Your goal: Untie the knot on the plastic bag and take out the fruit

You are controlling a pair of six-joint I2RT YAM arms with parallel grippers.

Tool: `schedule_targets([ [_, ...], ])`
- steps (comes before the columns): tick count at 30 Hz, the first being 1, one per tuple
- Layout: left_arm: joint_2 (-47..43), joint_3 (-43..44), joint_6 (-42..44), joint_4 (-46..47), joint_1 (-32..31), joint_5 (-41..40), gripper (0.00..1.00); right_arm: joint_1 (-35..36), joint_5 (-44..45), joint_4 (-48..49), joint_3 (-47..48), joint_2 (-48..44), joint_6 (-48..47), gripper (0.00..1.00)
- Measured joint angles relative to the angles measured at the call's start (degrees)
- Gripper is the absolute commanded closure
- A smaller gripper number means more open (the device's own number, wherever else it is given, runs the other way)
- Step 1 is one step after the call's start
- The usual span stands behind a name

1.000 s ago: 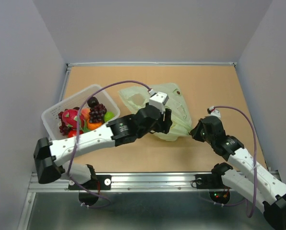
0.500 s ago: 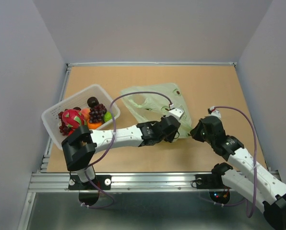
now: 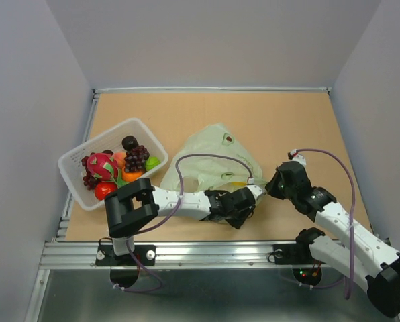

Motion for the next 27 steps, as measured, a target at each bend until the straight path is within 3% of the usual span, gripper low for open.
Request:
schedule_targets([
  [4,1.88,0.20,0.02,1.29,-0.68,1.55,0.64,0.00,0.04,0.02,0.00,0.90,-0.07,0.91],
  [8,0.87,0.72,0.13,1.40,-1.51,1.60,0.56,0.00,0.07,0.20,0.00,0.87,-0.50,0.90],
  [11,-2.89,1.73,0.57,0.66,-1.81,0.61,0.38,0.00,0.02,0.20,0.00,0.55,-1.11,0.90],
  [15,-10.54,4.39,1.14,0.76,-1.81,-1.33,0.30,0.00,-0.07,0.22,0.00,0.24,-1.68,0.90],
  [21,-20.15,5.86,-2.27,1.99,-1.16,-9.57,0.35,0.00,-0.13,0.20,-0.02,-0.13,-2.05,0.90],
  [27,-17.84,5.81,-9.33,-2.51,2.51,-13.27,0.46,0.00,-0.24,0.22,-0.02,-0.90,-2.05,0.90],
])
